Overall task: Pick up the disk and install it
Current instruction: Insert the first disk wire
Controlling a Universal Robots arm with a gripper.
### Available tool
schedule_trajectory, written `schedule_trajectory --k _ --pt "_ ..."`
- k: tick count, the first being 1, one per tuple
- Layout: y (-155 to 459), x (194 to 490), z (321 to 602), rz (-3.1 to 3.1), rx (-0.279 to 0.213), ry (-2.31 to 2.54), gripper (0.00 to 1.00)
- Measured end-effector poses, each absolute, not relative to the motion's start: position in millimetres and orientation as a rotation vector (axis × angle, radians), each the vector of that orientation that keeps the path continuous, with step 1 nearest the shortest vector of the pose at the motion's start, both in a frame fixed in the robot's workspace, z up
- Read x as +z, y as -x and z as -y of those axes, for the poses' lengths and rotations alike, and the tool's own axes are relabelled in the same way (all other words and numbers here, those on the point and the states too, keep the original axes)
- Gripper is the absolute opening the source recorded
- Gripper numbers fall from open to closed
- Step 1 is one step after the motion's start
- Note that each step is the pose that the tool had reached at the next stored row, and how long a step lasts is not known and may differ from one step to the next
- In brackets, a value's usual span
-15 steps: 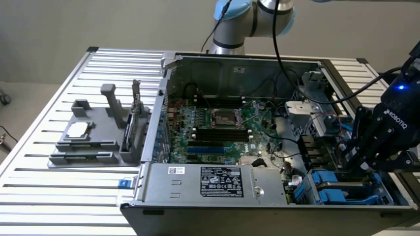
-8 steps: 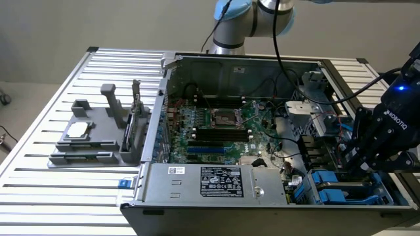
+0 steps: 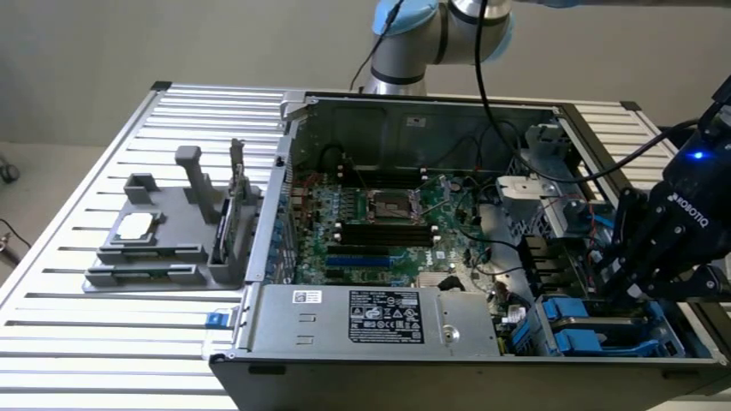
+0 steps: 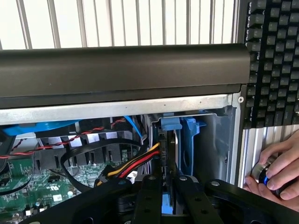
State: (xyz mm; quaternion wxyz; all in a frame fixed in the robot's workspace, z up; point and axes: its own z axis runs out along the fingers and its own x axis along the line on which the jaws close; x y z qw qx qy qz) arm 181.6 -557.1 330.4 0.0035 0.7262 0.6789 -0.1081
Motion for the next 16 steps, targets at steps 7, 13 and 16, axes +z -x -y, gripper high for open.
schedule_trajectory --k 7,13,16 --pt "-181.6 329.6 557.6 -2.128 -0.339 -2.276 0.16" --pt "-181.6 329.5 557.6 -2.128 -0.339 -2.276 0.16" --pt "-181.6 329.4 557.6 -2.128 -0.339 -2.276 0.16"
